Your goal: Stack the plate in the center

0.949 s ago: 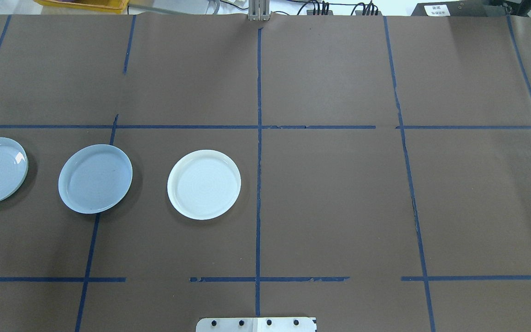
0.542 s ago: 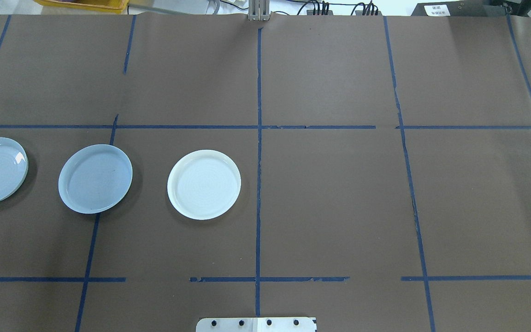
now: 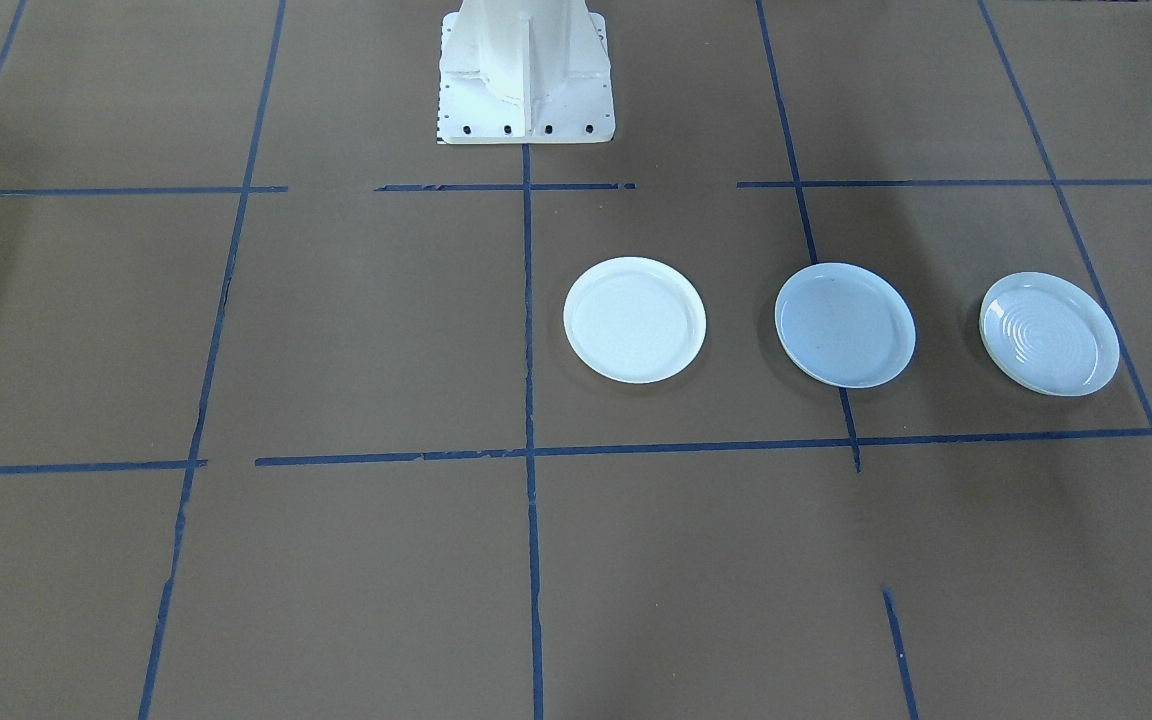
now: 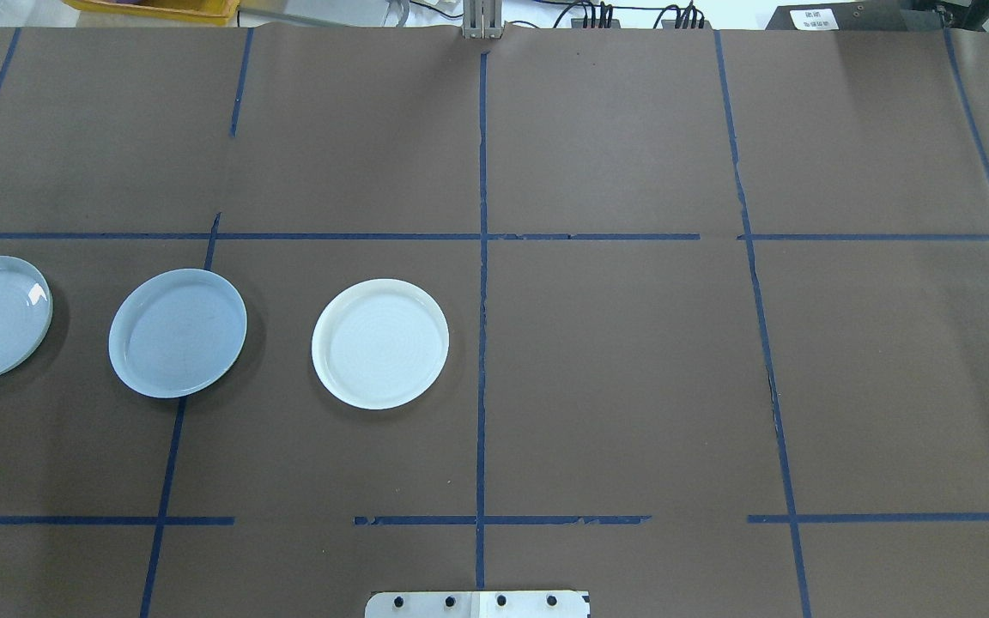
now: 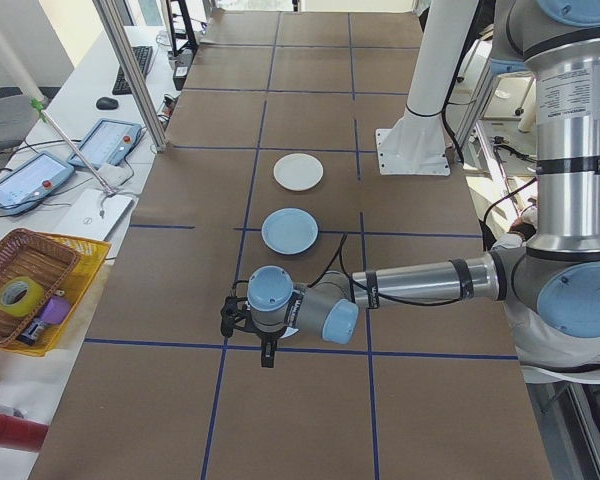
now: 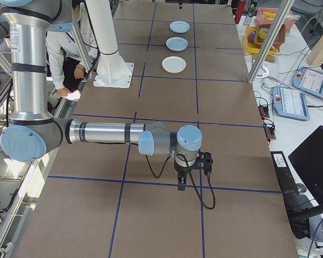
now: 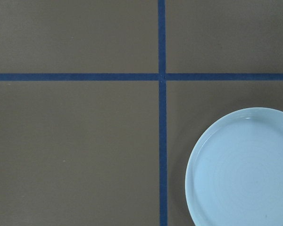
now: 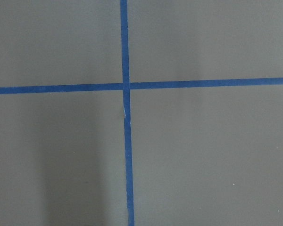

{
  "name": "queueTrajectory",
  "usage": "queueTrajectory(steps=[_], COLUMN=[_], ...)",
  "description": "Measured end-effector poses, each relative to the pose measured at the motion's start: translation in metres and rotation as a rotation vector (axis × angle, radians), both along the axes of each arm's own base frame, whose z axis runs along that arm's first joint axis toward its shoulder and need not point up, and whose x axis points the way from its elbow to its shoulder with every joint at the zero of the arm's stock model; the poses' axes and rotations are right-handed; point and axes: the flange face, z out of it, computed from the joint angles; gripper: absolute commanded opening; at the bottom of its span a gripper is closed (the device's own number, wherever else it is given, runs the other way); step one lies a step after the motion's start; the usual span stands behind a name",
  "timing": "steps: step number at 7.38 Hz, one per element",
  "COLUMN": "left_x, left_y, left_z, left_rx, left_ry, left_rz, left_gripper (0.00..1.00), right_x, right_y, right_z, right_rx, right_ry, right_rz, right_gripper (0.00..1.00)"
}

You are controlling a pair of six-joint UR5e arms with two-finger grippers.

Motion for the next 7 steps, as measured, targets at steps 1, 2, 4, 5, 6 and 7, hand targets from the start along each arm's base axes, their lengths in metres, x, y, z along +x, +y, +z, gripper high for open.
queueTrajectory(steps=[1, 2, 4, 5, 6, 7], left_x=[0.021, 0.037, 0.064, 0.072, 0.078, 0.081], left_y=[0.005, 0.009, 0.010, 0.010, 0.009, 0.007], left_z=[0.011, 0.018, 0.025, 0.030, 0.032, 0.033], left_rx=[-0.001, -0.008, -0.033, -0.044, -0.050, -0.052], left_ry=[0.028, 0.051, 0.070, 0.070, 0.070, 0.069], left_rz=[-0.021, -0.031, -0.022, -0.011, -0.003, 0.002], left_gripper=[1.00, 1.00, 1.00, 1.00, 0.94, 0.79], right_x=[0.000, 0.000, 0.000, 0.000, 0.000, 0.000], right_y=[0.000, 0.000, 0.000, 0.000, 0.000, 0.000], right_z=[0.000, 0.000, 0.000, 0.000, 0.000, 0.000], right_rx=[0.000, 0.000, -0.001, -0.001, -0.001, -0.001], right_ry=[0.000, 0.001, 0.001, 0.000, 0.000, 0.000], right_rz=[0.000, 0.000, 0.000, 0.000, 0.000, 0.000], right_gripper=[1.00, 1.00, 1.00, 1.00, 1.00, 1.00])
